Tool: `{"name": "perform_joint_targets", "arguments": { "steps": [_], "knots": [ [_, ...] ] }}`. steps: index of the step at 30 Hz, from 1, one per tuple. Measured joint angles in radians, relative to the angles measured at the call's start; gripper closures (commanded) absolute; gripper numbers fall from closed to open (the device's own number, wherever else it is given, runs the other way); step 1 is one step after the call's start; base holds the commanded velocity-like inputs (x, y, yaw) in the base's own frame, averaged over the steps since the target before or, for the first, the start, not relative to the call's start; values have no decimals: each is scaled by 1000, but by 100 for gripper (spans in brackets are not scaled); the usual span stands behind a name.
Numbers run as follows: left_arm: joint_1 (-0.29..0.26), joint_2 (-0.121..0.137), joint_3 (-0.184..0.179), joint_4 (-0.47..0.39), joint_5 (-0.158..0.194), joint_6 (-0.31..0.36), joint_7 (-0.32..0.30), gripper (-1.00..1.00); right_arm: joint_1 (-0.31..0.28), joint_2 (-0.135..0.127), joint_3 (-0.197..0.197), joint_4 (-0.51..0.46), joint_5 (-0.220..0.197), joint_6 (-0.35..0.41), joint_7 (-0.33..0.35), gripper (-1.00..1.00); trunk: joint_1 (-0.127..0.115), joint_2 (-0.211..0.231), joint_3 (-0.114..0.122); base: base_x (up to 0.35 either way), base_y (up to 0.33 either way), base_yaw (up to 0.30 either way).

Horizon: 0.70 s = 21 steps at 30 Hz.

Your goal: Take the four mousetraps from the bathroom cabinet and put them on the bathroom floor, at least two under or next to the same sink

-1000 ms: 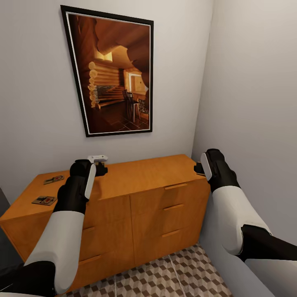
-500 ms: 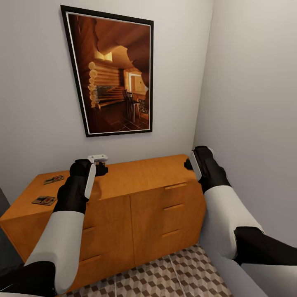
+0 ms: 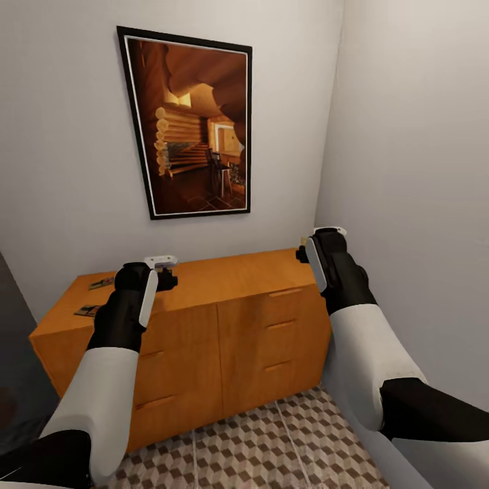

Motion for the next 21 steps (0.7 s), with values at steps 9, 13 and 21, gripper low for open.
{"name": "perform_joint_targets", "arguments": {
  "steps": [9, 13, 21],
  "knots": [
    [0, 0, 0, 2, 1, 1, 0, 100, 13, 0, 1, -2, 0, 0, -1, 100, 0, 0, 0, -345, 0, 0],
    [0, -1, 0, 2, 1, 2, 0, 100, 19, 0, 1, -2, 1, 0, -1, 100, 0, 0, 0, -346, 0, 0],
    [0, -4, 0, 19, 3, 1, 0, 100, 21, 0, 1, -2, 0, 0, -1, 100, 0, 0, 0, -346, 0, 0]
  ]
}}
